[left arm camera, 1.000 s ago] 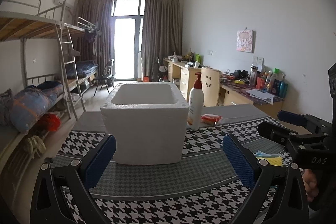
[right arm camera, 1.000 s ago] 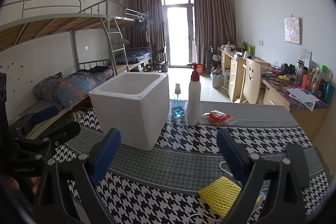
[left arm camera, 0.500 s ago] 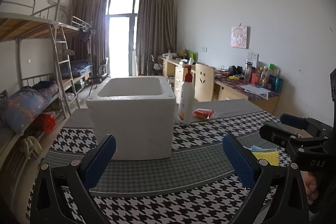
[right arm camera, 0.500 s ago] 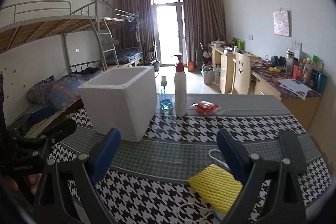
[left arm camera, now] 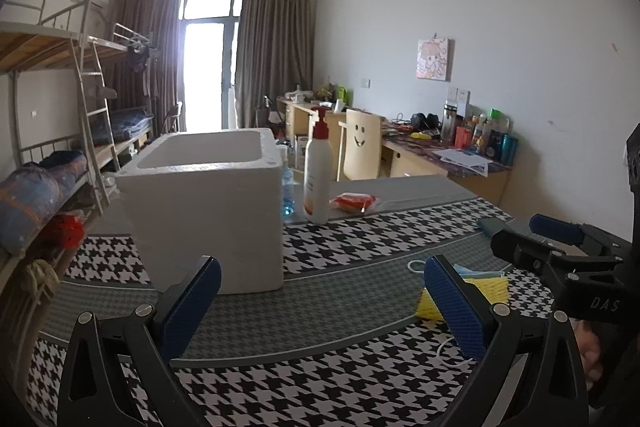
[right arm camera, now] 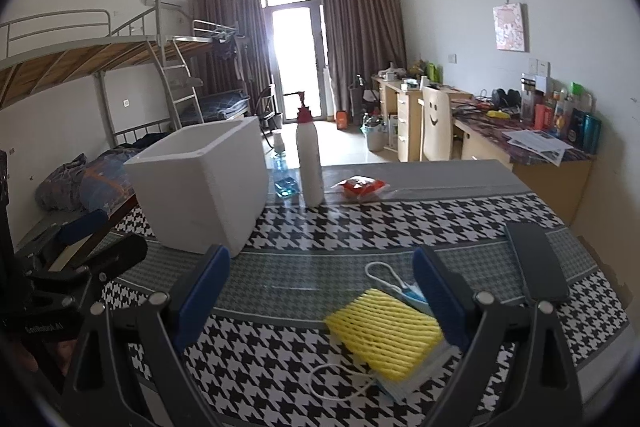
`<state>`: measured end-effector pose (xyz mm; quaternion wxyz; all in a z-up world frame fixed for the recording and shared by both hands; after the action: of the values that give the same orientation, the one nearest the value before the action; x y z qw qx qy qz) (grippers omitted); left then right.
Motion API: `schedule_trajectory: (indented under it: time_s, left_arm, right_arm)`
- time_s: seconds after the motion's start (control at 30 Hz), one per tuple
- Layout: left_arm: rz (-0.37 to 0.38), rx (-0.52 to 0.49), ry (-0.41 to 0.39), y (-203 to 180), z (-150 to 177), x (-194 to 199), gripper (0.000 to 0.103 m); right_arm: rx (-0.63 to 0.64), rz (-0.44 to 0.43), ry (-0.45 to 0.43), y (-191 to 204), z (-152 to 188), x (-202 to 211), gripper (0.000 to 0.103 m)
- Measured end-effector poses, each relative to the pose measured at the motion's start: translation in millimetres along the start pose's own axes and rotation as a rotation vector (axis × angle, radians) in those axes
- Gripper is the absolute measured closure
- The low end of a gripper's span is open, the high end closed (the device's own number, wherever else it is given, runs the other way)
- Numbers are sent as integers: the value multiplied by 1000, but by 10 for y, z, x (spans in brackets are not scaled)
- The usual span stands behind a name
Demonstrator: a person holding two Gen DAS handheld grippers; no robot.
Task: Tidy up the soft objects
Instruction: 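Withdraw both open grippers from the box back over the yellow sponge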
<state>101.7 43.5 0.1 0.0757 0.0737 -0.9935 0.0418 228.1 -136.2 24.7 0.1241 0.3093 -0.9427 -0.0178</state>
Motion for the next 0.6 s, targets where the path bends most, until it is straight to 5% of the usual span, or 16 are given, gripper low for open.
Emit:
schedule_trajectory:
  time_s: [0.6]
  left_arm:
    - [67, 0, 36, -278, 103, -67, 1]
  right_arm:
    - [-21, 63, 8, -254, 81, 131, 8]
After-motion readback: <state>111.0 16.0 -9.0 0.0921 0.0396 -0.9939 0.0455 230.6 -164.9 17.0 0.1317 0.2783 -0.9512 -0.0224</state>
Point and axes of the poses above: each gripper's, at about its wrist camera, not at the fingertips, and x roughly against the way its jaws point, y to its left, z to its underside, the point moved 3 cm from there along -x, roughly the way its jaws point, and after that the axes turned 14 degrees about -y, right-handed, at the moved point
